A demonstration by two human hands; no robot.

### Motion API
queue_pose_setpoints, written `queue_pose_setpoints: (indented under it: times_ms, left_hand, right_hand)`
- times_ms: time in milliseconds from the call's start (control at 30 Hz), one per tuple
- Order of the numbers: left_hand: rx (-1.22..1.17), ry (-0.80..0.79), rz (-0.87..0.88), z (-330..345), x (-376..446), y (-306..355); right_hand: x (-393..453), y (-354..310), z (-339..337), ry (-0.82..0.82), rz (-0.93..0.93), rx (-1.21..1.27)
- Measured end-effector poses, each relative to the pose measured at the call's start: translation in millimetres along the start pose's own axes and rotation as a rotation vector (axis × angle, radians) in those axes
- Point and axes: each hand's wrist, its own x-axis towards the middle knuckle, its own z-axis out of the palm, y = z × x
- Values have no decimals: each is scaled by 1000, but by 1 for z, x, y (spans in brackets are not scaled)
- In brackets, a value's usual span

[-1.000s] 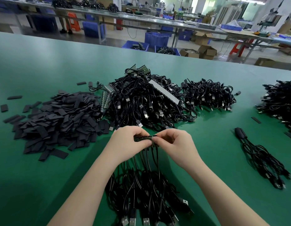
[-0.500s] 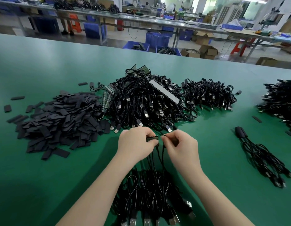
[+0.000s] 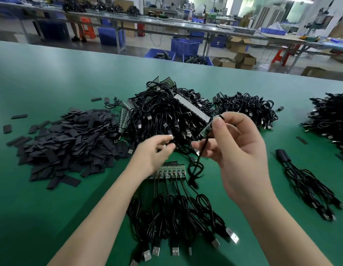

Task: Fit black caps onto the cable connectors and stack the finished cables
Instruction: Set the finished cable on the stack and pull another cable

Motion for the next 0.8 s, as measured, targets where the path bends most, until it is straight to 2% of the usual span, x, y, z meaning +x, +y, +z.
queue_pose_setpoints:
  times_ms: [133,200,267,333,467,500,567,700,767,800]
  left_hand:
    - [-17,229,54,-42,-2,0]
    - [80,377,46,-58,-5,1]
    - [171,453,59,-63,-9,5]
    - [189,354,100,-54,-13,13]
    - [292,-182,92,-16,-22,14]
    - [321,-248,75,-7,-24,9]
    - [314,-202,87,9,-27,-1]
    - [357,10,169,23,-31,-19]
    - [358,55,157,24,-31,-28]
    - [348,81,156,24,-32,-30]
  right_hand:
    - [11,23,8,222,345,493]
    - [13,41,5,340,497,582]
    - [6,64,4,418,642,564]
    - [-3,84,4,430,714,535]
    - [-9,100,6,370,727,441]
    - [-7,99,4,345,720,367]
    - [-3,91,-5,254,643,46]
    - [-9,74,-37,-140,371,-1106]
    - [-18,73,-47,-291,471,-1416]
    - [-23,73,-48,-352,568,-1409]
